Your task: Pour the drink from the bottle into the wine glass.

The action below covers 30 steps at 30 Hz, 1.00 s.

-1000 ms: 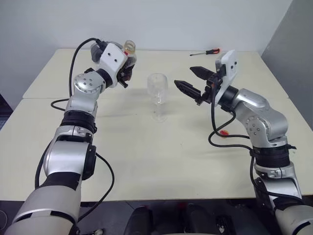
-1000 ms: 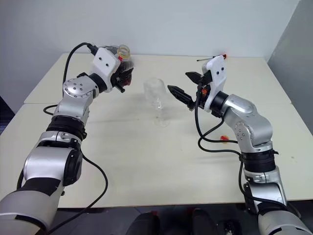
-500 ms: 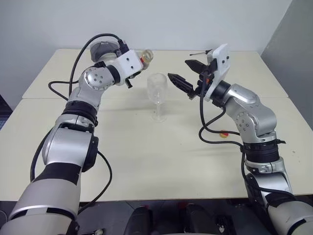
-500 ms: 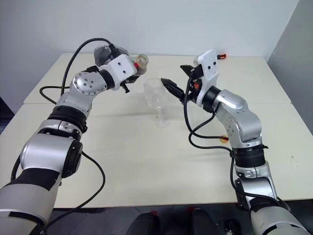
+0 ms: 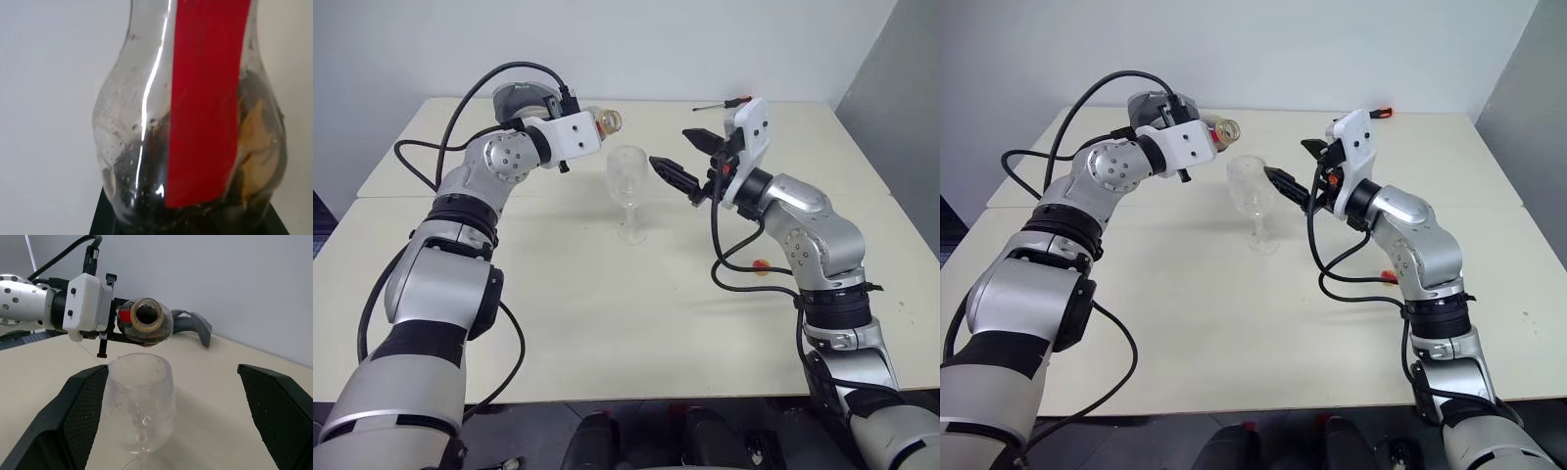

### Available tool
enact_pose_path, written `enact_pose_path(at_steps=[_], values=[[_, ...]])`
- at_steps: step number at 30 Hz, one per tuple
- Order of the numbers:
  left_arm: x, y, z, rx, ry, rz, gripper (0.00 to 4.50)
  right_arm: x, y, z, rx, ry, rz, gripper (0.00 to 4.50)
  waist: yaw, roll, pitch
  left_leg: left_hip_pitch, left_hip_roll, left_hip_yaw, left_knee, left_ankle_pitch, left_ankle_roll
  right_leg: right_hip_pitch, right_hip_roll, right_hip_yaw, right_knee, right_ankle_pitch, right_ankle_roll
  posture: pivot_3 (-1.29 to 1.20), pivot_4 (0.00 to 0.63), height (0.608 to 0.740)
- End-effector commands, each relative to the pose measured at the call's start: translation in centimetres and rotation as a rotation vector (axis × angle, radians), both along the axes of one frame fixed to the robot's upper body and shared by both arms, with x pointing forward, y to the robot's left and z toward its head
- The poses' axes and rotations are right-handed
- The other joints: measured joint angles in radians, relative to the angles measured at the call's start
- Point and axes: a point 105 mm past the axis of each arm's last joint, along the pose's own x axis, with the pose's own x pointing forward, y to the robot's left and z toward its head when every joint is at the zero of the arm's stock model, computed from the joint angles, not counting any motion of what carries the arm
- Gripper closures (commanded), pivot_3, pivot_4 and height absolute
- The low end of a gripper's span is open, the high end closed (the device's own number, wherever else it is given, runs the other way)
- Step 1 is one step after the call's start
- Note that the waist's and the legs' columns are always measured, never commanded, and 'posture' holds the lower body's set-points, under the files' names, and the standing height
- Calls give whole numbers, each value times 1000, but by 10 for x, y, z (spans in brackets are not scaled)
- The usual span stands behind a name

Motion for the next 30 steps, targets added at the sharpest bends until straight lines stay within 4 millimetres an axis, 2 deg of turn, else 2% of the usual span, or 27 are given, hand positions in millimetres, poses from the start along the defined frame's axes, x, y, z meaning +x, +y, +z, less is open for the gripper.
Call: enact_pose_path(at_steps=[1,19,30], values=[[-5,-4,35,28,-123,-30,3485,-9,3,13,3,-64,31,0,-2,0,0,0,0,0,0,0,0,0,0,0,0,0,0,0,150,740],[-10,-7,42,125,-176,-61,3485,-9,4,1,-16,-41,37,0,-12,0,0,0,0,1,0,0,0,0,0,0,0,0,0,0,150,740],[-11,-2,50,139,-199,-51,3485,-13,5,3,-10,-45,67,0,-13,0,0,0,0,1,0,0,0,0,0,0,0,0,0,0,150,740]])
